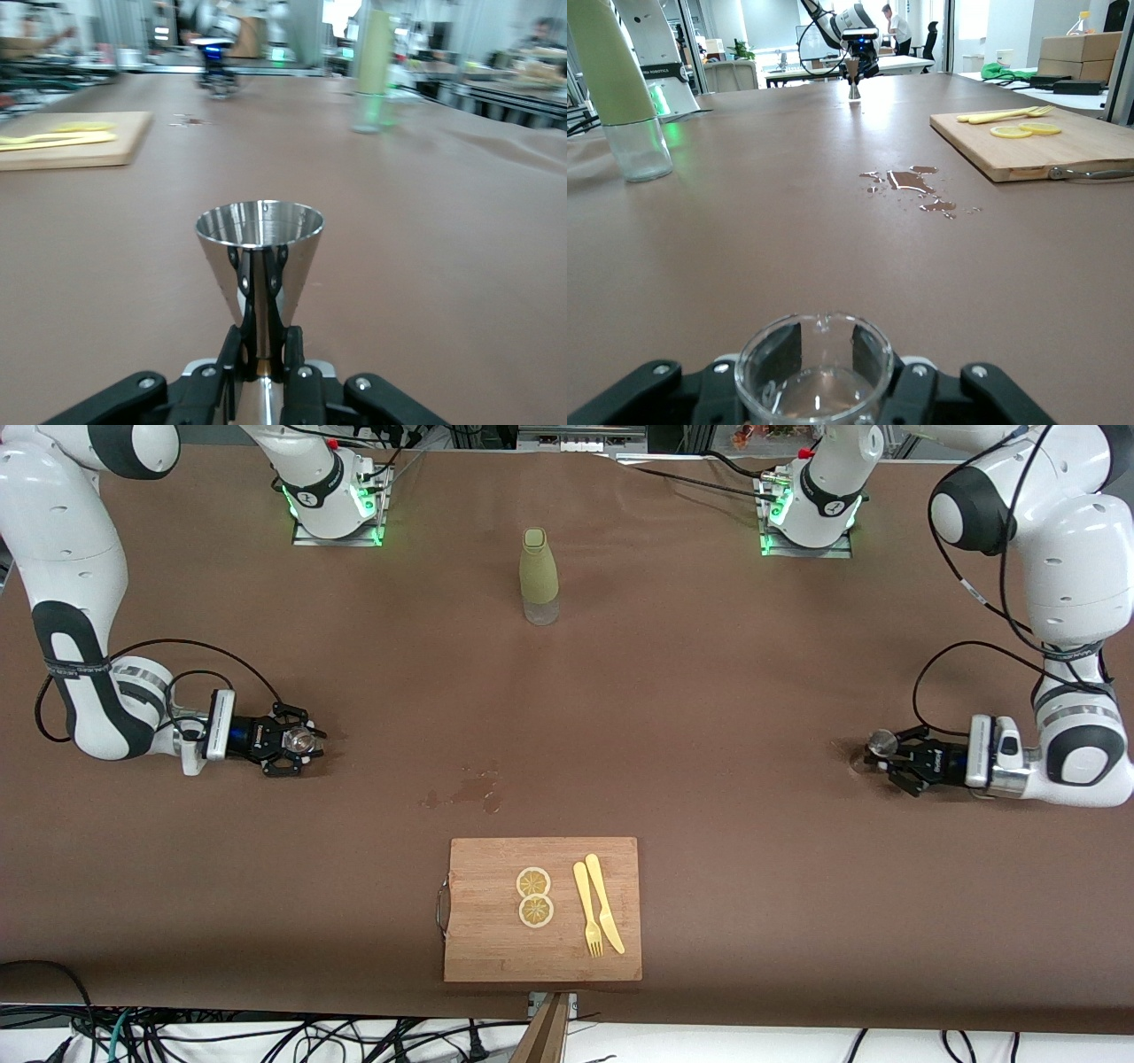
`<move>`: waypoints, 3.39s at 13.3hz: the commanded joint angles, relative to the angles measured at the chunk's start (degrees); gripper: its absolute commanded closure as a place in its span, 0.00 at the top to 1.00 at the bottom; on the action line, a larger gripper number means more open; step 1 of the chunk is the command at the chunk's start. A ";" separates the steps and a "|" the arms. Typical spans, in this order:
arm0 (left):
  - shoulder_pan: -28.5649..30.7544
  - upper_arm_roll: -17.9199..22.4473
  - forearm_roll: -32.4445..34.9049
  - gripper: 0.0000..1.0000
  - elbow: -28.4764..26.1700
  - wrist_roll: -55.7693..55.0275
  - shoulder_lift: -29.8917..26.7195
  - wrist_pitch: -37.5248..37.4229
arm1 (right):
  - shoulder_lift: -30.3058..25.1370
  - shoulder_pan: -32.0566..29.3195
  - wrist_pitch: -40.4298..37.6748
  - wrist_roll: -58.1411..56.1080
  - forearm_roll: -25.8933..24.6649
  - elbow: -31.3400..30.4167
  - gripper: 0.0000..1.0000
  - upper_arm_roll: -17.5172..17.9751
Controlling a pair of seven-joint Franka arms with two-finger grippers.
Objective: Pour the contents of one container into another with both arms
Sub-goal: 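Lower the jigger with the left gripper while the right gripper returns the glass, then open the right gripper off the glass while the left gripper releases the jigger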
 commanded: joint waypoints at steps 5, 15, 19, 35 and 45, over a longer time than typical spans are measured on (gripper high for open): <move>0.86 -0.10 -8.58 0.00 3.88 -5.77 3.46 2.45 | -0.09 0.36 1.20 -1.43 1.54 -0.81 1.00 -0.53; 1.12 -2.21 -14.65 0.00 1.06 -6.86 4.96 -0.19 | -1.31 0.53 -2.57 0.06 0.75 1.56 1.00 -5.36; 1.21 -2.30 -14.30 0.00 1.15 4.32 4.78 -0.54 | -1.93 0.53 -6.00 5.41 -2.84 6.12 1.00 -8.35; 0.95 -2.21 -13.60 1.00 -0.43 0.73 4.78 -0.80 | -8.95 7.47 -6.63 77.27 -18.91 28.81 1.00 -6.17; 3.05 -1.60 -0.54 1.00 0.09 -3.37 -4.42 6.47 | -18.27 9.14 -1.96 122.64 -41.87 27.32 1.00 5.97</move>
